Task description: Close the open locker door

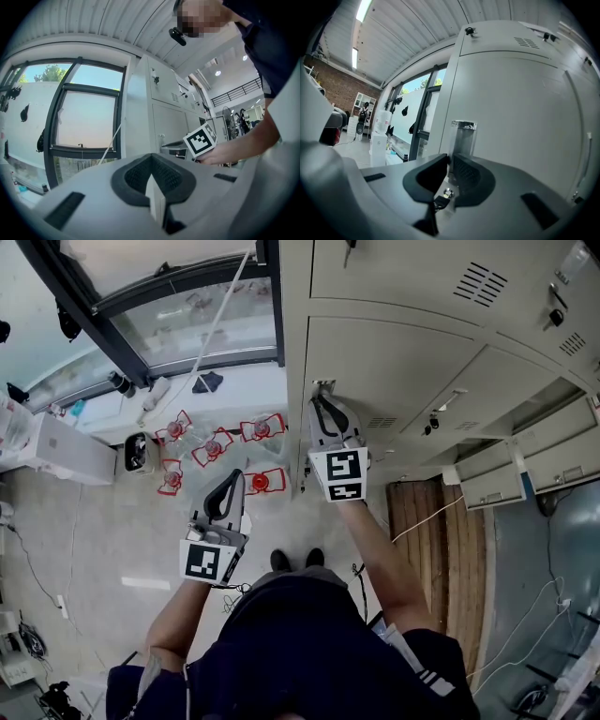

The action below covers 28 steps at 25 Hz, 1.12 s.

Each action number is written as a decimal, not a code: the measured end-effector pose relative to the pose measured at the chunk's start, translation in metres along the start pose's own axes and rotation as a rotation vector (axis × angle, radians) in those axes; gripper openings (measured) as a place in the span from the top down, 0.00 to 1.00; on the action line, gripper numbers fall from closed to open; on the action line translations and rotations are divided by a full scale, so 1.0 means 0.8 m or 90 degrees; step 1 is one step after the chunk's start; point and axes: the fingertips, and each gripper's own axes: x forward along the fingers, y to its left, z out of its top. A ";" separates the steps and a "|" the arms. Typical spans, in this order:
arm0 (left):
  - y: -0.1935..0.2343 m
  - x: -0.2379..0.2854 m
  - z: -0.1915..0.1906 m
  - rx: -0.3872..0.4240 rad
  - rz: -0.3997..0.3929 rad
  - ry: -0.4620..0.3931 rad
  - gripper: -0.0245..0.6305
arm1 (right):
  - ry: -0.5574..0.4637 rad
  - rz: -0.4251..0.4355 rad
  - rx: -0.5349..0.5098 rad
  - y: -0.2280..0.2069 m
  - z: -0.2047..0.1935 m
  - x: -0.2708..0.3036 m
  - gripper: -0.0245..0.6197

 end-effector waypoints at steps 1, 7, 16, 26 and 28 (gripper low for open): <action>-0.001 0.001 0.003 -0.002 -0.001 -0.003 0.96 | 0.001 0.000 -0.002 0.000 0.000 0.000 0.90; -0.002 0.000 0.004 -0.003 -0.001 -0.005 0.96 | 0.006 -0.004 -0.012 0.000 -0.002 0.000 0.91; -0.001 -0.002 0.004 -0.002 0.004 -0.003 0.96 | 0.008 0.004 -0.012 0.002 -0.002 -0.001 0.92; -0.006 0.001 0.006 0.000 -0.001 -0.002 0.96 | 0.004 0.017 -0.008 0.004 -0.003 -0.008 0.94; -0.005 0.001 0.004 0.003 -0.002 0.001 0.96 | 0.002 0.018 -0.012 0.006 -0.002 -0.011 0.95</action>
